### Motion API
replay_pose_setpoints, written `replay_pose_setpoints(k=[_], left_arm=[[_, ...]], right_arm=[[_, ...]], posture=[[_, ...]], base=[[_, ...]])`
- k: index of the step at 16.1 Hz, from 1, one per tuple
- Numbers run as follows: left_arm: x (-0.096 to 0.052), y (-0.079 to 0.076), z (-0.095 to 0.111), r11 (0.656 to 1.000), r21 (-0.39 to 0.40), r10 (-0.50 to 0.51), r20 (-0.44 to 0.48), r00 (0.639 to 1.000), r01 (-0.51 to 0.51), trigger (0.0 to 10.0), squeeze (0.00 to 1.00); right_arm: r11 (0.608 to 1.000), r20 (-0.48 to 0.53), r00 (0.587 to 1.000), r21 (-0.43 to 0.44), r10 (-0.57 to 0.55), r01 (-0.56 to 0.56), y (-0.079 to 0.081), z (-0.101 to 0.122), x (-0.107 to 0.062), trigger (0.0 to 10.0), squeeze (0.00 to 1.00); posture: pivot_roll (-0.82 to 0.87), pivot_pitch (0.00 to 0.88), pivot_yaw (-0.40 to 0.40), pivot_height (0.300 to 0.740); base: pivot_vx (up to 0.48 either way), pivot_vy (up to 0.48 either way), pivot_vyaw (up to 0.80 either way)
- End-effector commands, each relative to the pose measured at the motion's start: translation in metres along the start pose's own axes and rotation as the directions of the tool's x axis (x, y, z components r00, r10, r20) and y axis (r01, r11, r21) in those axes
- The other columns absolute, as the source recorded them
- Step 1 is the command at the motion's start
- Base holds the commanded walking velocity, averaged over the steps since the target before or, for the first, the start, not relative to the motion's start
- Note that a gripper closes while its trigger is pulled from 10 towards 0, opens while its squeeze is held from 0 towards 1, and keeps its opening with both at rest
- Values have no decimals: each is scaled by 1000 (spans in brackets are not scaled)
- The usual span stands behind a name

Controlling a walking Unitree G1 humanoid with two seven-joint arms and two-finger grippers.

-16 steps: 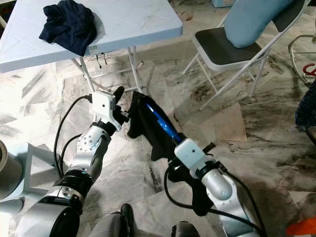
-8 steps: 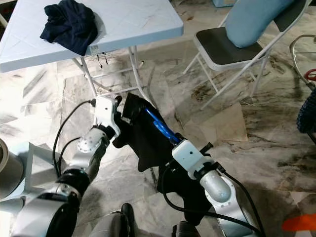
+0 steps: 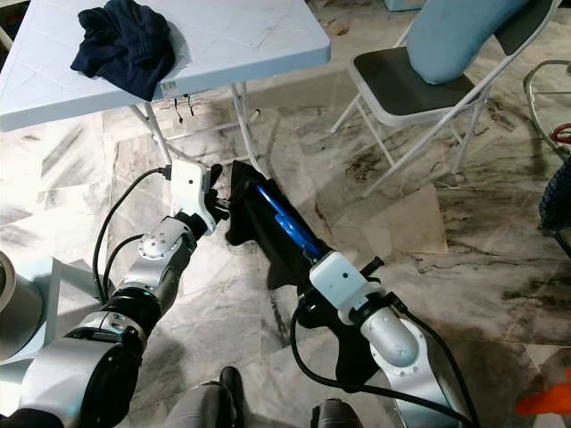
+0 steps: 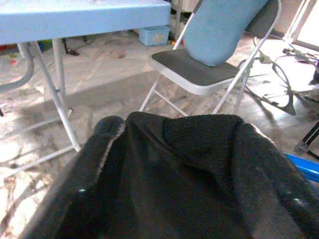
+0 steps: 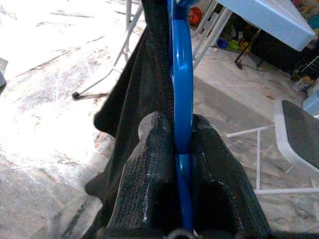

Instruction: Hang hanger

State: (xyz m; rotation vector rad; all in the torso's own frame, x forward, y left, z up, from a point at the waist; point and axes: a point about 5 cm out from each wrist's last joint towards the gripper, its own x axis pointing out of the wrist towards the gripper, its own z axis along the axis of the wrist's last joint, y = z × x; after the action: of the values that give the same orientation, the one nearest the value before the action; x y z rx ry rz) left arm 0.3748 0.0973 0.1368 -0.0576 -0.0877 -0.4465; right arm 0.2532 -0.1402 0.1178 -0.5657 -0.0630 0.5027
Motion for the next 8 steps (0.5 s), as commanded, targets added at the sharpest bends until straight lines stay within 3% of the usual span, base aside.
replay_pose_setpoints(k=[1,8], left_arm=[[-6,19,-3,997,-22,78,-34,996,-79,0,0],[-6,20,-4,996,-43,76,-38,996,-78,0,0]], right_arm=[[1000,115,993,-10,2,-1,1,23,-1,10000,0],[1000,114,993,-14,3,-2,-1,23,1,10000,0]], posture=[[-196,234,104,740],[-190,229,98,740]], base=[[0,0,0],[0,0,0]])
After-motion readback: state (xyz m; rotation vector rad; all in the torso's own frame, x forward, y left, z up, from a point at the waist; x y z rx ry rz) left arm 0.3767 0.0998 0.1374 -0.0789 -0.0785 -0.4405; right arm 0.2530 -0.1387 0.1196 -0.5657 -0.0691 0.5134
